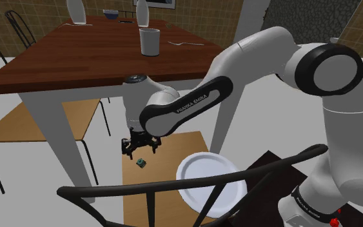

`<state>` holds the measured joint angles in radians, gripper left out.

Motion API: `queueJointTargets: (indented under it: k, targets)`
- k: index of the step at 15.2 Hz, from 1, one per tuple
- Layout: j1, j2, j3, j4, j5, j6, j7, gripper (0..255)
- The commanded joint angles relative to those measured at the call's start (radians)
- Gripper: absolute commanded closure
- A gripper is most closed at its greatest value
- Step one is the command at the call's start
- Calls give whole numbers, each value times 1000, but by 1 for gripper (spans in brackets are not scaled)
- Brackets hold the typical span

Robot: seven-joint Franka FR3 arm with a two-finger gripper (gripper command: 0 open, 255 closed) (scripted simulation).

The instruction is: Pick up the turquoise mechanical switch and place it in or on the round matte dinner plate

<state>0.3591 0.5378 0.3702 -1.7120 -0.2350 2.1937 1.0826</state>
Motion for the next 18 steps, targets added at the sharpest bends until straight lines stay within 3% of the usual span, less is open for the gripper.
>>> queueJointTargets:
  k: [1,6,14,15,18]
  targets:
    - [9,22,-4,10,-8,12,9,0]
    - [17,65,-17,-2,-27,65,20,0]
    - [17,65,-17,-2,-27,65,20,0]
    - [17,65,-17,-2,-27,65,20,255]
    - [17,65,-17,-2,-27,65,20,255]
